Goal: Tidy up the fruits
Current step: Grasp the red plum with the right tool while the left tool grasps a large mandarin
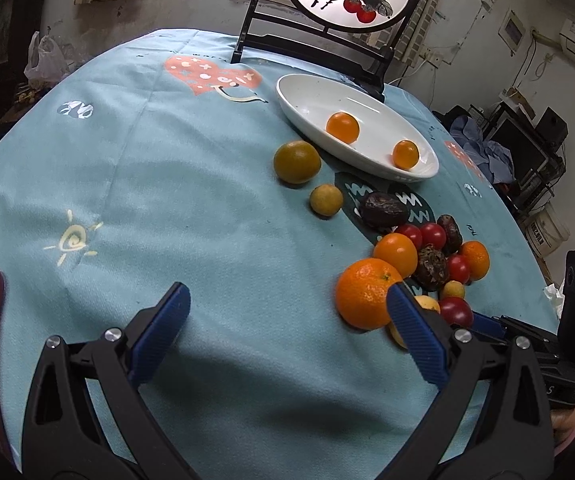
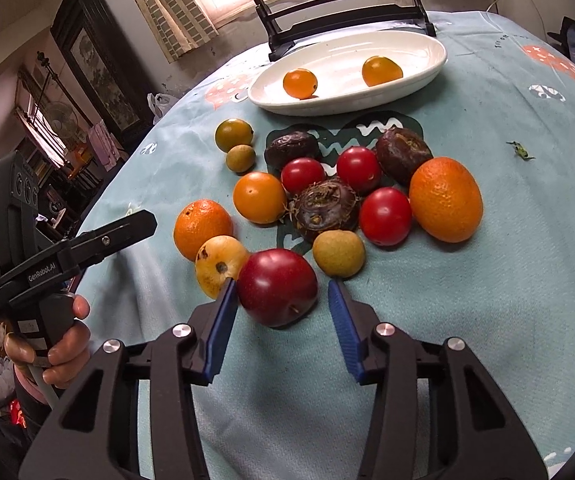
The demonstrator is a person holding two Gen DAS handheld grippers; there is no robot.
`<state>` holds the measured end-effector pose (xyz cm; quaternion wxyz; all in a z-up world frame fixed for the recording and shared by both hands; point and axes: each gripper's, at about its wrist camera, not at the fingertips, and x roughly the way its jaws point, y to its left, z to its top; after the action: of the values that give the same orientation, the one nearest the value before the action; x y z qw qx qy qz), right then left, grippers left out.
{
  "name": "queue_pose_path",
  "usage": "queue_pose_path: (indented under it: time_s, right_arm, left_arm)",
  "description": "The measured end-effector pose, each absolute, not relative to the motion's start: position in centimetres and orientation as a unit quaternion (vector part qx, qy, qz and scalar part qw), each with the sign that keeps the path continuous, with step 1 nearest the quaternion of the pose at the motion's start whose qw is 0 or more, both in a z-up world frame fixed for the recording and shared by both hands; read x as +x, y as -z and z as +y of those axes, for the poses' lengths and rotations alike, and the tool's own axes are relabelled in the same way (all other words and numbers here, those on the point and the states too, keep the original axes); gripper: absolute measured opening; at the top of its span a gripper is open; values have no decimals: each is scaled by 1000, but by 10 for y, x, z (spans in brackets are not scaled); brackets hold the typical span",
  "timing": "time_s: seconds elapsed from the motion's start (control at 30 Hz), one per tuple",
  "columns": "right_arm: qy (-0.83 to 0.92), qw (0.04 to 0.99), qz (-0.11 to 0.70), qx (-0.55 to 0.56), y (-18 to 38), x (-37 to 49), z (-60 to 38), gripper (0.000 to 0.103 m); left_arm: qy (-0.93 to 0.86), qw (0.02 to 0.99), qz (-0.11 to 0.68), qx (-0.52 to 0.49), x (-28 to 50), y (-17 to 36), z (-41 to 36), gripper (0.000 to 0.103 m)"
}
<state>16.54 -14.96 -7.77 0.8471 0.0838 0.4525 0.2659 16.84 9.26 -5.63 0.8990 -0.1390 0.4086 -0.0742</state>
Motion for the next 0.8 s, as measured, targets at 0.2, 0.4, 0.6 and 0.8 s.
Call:
queue_pose_path:
  time_s: [0.2, 0.4, 0.6, 0.8]
  right_arm:
    - [-278, 849, 441, 85, 75, 159, -151, 40]
    - [-275, 864, 413, 88, 69, 146, -171, 40]
    - [-276, 861, 410, 120, 69, 146, -188, 40]
    - [-287, 856, 408, 134, 68, 146, -192, 40]
  left_arm:
    - [79, 899, 408, -137, 168, 56, 91, 100]
    - [135, 900, 405, -88, 169, 51, 68, 90]
    - [166, 888, 422, -75, 183, 53, 46, 67]
    - [173, 876, 441, -92, 194, 59, 41, 56]
